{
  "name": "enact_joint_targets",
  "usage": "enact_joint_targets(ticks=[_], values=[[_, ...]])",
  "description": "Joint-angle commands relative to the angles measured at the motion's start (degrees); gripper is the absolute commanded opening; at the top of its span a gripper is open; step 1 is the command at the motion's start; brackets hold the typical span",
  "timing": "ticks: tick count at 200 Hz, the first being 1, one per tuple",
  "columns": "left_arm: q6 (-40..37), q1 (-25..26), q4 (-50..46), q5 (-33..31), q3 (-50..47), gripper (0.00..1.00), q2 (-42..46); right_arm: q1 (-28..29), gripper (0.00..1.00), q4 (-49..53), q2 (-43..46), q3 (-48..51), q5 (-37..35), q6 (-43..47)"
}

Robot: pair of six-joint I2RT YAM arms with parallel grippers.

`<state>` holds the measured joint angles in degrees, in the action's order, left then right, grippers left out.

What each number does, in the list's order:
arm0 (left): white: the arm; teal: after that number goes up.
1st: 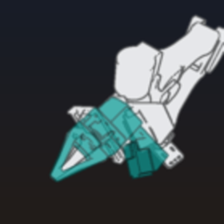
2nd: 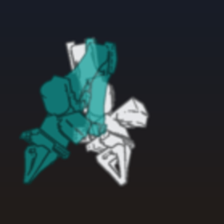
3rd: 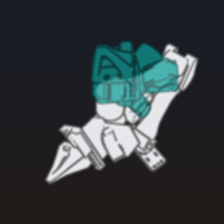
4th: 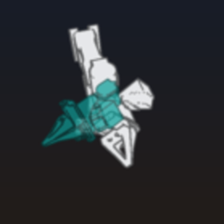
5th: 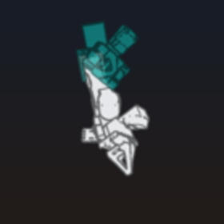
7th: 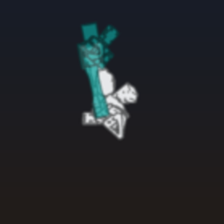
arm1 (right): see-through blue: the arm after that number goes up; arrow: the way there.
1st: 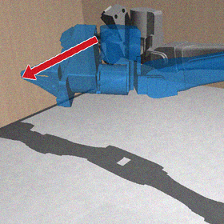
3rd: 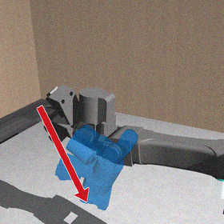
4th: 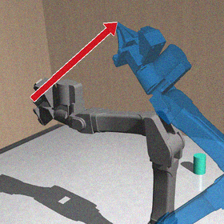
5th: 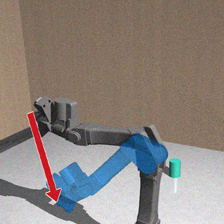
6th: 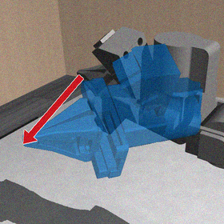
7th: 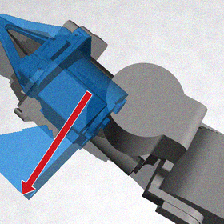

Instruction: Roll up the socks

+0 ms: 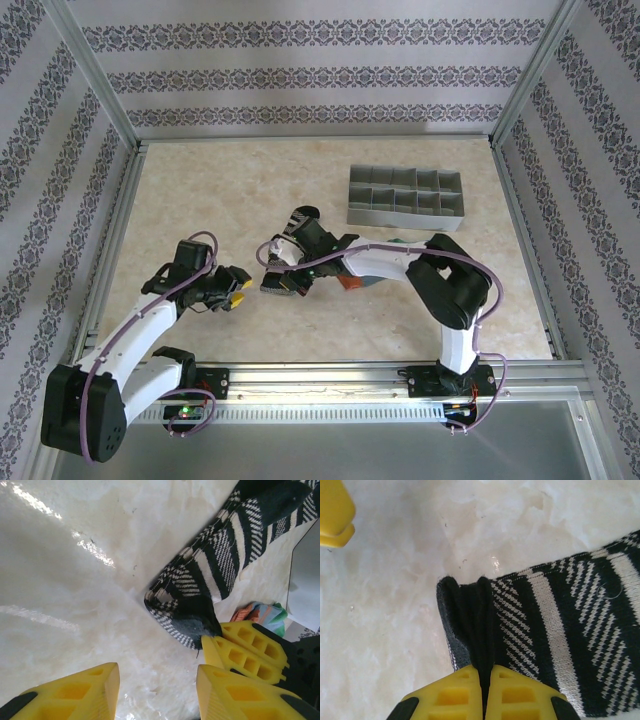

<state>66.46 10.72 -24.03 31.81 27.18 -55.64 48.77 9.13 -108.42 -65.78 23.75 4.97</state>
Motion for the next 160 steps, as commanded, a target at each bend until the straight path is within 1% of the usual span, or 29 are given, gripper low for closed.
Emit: enact_joint_targets(ticks=[1, 33, 55, 76, 134, 160], values=[[4.92, 2.08, 7.78, 0.99, -2.6, 0.43, -0.63, -1.04, 0.0, 2.76, -2.32, -2.0, 2.44, -2.38], [9.53, 6.03, 16.32, -1.39, -3.47, 0.43, -4.66, -1.57, 0.0, 4.39, -4.61, -3.5, 2.25, -3.2], [10.77, 7.73, 19.02, -2.85, -2.76, 0.43, -8.51, -2.08, 0.0, 4.83, -5.64, -4.16, 2.09, -4.02], [11.93, 8.15, 21.97, -4.27, -3.01, 0.43, -10.85, -2.5, 0.0, 5.01, -6.09, -4.36, 2.44, -4.46], [14.74, 8.46, 30.23, -4.62, -2.32, 0.42, -18.77, -3.5, 0.0, 5.63, -7.14, -5.17, 4.67, -5.43], [15.69, 8.83, 31.37, -5.0, -1.52, 0.4, -21.69, -3.82, 0.0, 6.0, -7.74, -5.5, 5.24, -5.74]])
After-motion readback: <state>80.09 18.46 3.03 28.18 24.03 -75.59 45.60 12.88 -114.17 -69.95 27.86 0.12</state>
